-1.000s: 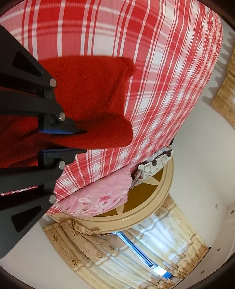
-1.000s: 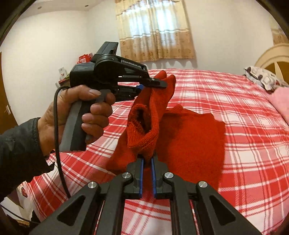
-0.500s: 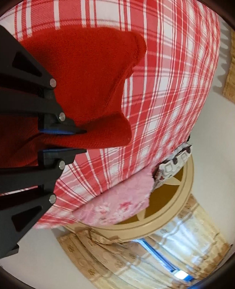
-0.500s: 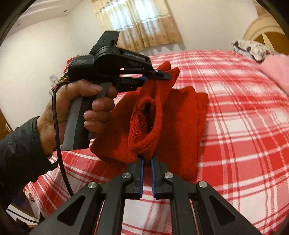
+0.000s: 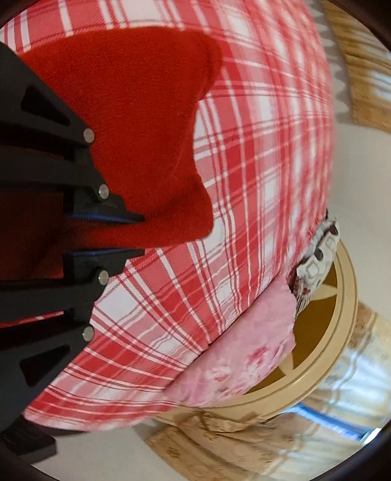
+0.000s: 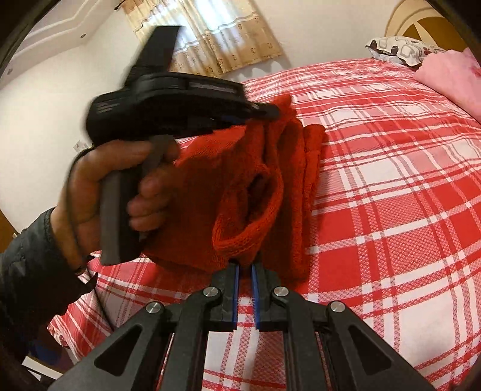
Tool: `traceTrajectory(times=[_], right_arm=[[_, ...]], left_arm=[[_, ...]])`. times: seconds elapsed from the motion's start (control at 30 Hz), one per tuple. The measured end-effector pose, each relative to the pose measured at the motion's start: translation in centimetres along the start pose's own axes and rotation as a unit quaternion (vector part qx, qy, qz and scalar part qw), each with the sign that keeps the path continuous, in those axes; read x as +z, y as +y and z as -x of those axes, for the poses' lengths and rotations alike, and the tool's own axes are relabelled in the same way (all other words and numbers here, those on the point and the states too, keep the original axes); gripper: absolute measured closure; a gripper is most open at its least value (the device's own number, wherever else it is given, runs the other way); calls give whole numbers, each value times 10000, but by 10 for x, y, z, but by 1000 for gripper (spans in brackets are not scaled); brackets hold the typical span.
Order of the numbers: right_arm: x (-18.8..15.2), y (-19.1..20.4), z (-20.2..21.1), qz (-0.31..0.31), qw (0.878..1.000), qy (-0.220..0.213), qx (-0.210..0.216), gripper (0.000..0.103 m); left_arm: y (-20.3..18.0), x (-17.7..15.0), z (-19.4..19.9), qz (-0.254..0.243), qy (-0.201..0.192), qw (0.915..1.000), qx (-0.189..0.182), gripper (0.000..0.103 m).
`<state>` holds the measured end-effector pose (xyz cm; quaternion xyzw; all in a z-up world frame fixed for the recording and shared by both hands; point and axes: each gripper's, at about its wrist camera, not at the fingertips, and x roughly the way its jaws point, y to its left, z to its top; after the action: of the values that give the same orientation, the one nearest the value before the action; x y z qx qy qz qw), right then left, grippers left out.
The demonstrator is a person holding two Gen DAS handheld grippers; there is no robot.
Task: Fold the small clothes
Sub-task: 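Lift the side edge with the left tool and fold it over while the right tool holds the sweater, then open both tools and release the folded side onto the sweater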
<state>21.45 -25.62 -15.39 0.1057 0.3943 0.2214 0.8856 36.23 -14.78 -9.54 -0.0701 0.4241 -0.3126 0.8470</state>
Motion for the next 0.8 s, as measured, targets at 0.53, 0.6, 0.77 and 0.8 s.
traceTrajectory(times=[0.53,0.6,0.77,0.8], right_arm=[[15,-12,42,-442,9949,-903,-118,53],[33,-13,34,-521,9952,-815,-111,53],[72,-14,-6,-738,9963,-429,134,53],[77,-16,-19,-819,9961,-218,244,53]], left_arm=[[45,-93,88,-454,-920,9886,1098,29],[50,-100,83,-366,-848,9904,1025,29],[46,-107,82,-375,-880,9920,826,22],[45,-107,82,-387,-882,9923,784,15]])
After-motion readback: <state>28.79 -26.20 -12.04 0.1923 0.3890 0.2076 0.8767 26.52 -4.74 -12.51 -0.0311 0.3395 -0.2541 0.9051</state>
